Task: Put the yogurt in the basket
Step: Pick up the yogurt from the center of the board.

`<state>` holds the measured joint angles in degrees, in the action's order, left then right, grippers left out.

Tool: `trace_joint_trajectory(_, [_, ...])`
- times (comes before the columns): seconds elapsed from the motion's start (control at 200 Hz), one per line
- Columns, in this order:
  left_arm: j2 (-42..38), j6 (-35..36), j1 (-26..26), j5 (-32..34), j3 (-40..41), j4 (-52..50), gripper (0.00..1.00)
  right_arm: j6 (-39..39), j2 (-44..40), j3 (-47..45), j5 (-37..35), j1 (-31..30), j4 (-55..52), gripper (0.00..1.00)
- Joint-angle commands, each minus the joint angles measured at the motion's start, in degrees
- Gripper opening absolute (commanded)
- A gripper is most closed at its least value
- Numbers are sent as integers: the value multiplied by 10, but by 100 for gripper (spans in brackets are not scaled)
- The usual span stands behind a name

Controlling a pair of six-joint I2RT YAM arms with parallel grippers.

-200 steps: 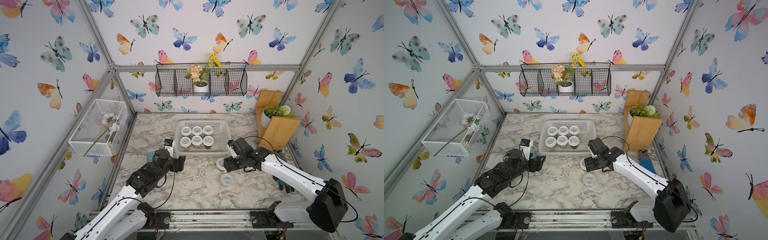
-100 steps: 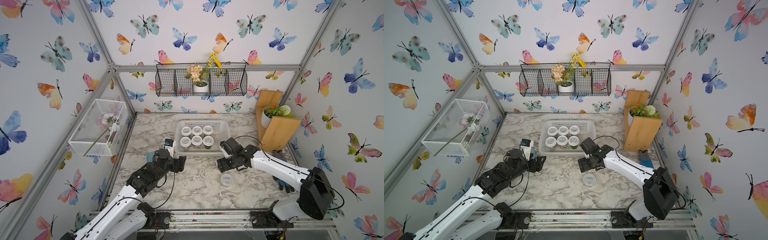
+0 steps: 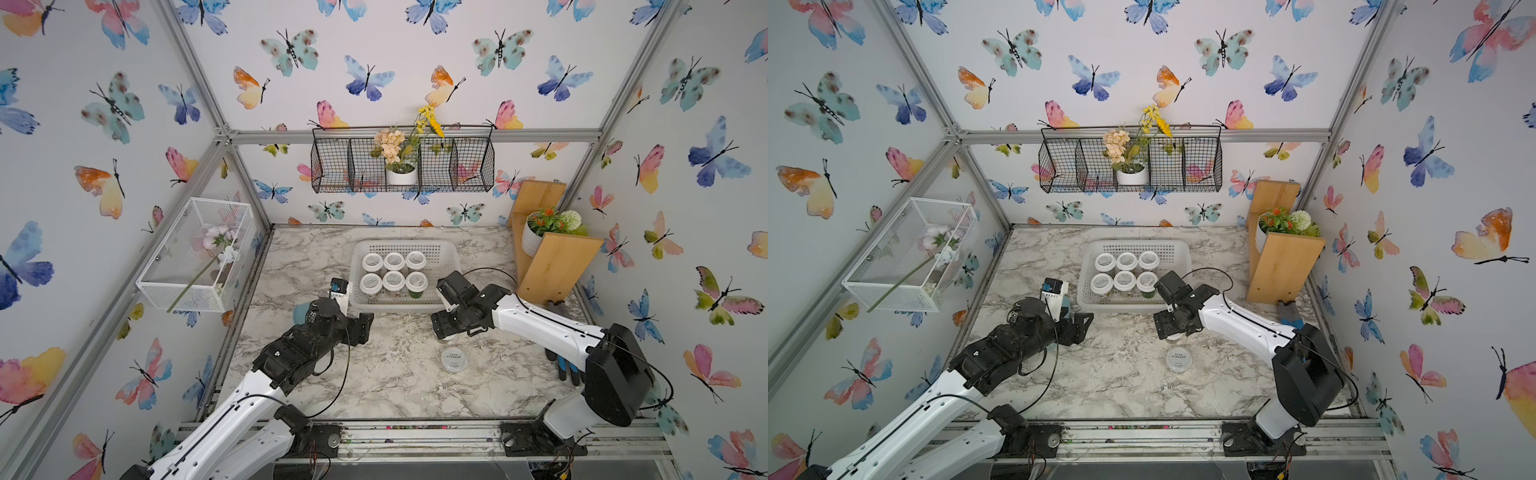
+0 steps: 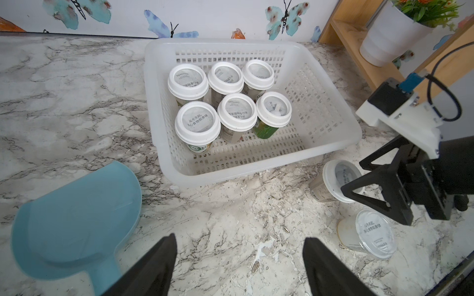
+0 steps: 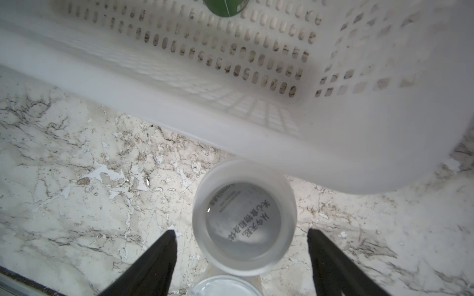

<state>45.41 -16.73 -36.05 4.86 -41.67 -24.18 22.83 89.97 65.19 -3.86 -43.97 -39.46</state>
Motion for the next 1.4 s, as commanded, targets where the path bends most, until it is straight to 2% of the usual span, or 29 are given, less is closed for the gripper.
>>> trace_joint_trajectory(0.0, [-4,6,1,-11,3,3,83,2,16,16,-16,-3,-2,81])
trace_joint_trajectory(0.971, [0,6,-4,-6,3,0,83,4,36,0,-20,-12,-1,78])
trace_joint_trajectory(1.397, [0,6,-8,-2,2,-1,83,5,36,1,-26,-20,-10,71])
